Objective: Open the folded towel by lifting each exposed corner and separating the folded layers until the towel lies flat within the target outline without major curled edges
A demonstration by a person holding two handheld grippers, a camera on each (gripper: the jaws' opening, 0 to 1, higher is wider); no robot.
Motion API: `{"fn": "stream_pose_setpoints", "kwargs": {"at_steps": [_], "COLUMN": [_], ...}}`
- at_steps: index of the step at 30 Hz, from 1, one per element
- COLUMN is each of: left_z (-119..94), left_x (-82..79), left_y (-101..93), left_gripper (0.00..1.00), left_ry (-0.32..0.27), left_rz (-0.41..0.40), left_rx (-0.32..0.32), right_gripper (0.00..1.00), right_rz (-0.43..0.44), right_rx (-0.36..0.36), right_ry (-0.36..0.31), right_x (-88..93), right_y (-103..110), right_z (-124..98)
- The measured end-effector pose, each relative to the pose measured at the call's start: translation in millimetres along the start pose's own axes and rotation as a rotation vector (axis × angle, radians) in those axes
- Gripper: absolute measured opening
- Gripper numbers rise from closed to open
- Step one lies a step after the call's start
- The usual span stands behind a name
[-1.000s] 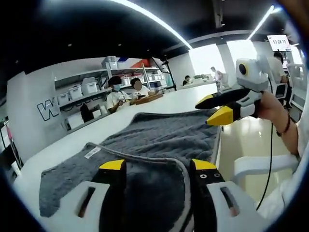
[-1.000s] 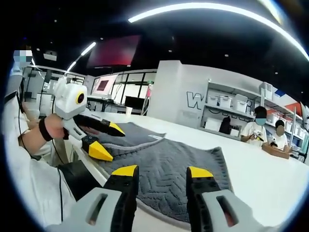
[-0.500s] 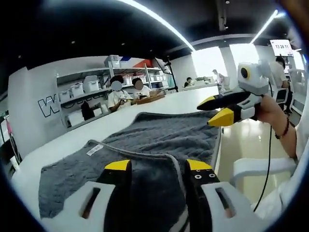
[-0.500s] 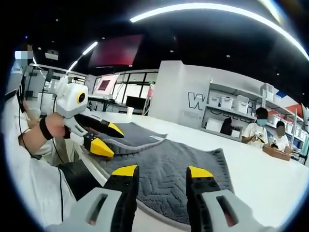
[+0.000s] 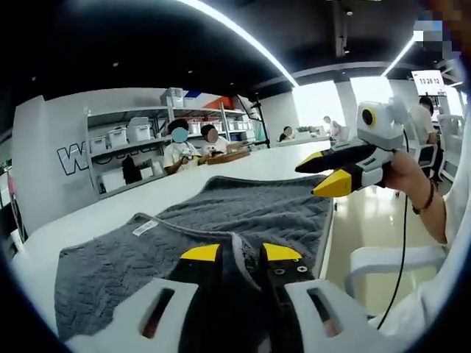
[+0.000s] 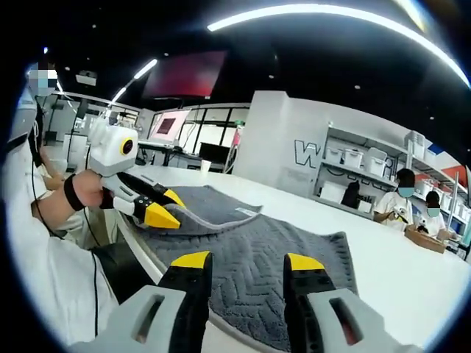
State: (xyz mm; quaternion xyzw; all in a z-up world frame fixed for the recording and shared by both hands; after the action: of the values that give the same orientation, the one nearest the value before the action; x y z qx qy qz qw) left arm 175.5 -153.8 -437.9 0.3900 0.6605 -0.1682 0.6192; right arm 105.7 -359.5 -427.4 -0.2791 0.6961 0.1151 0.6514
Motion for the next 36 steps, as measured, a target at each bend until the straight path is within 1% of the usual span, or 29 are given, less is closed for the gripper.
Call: {"fn": "stream_pose_setpoints", "kwargs": {"at_steps": [1, 5, 11, 13, 17, 18, 29, 30, 36], "left_z": [-0.7, -2.7, -4.5, -3.9, -5.6, -6.2, -6.3, -6.4, -8.3], "left_x": [0.1, 0.7, 0.2, 0.3, 1.0, 0.7, 1.3, 1.3, 1.6], "left_y": [1.3, 3.4, 5.7, 4.0, 4.9, 6.1, 6.9, 7.0, 7.4], "left_gripper": [0.17, 0.16, 0.12, 0.1, 0.06, 0.05, 0.03, 0.03, 0.03], "left_ry": [0.0, 0.005, -0.017, -0.027, -0.03, -0.038, -0.04, -0.041, -0.044], "left_rz": [0.01, -0.002, -0.016, -0.032, -0.036, -0.048, -0.045, -0.047, -0.044], "left_rx": [-0.003, 0.001, 0.001, 0.021, 0.021, 0.022, 0.023, 0.022, 0.017], "right_gripper": [0.34, 0.34, 0.34, 0.34, 0.34, 0.34, 0.34, 0.34, 0.34], "right_rz": [-0.002, -0.01, -0.014, -0.021, -0.031, -0.035, -0.041, -0.045, -0.026], "right_rx": [-0.002, -0.007, -0.013, -0.019, -0.036, -0.04, -0.053, -0.059, -0.051], "right_ry": [-0.001, 0.008, 0.011, 0.006, 0.016, 0.018, 0.019, 0.012, -0.003], "right_x": [-0.6, -0.5, -2.2, -7.2, -8.5, -9.3, -14.1, -16.7, -20.1], "right_y": [0.0, 0.2, 0.3, 1.3, 2.6, 2.6, 5.2, 5.6, 0.5], "right_z": [0.2, 1.1, 2.8, 4.7, 6.7, 7.8, 11.6, 12.5, 14.0]}}
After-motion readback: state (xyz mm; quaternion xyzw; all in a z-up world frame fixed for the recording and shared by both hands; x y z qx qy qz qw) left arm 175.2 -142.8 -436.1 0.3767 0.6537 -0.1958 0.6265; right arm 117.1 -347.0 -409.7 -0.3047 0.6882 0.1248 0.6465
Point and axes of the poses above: the point that each gripper's makers call its tool centre point, and the gripper's own axes: z roughly forward along the fingers, y roughly to its left, x roughly out of its underside, the point moved 7 cm from there along -z, roughly backward along the fingers, and after that the axes turned 9 degrees about -x, right-handed, at the moved point
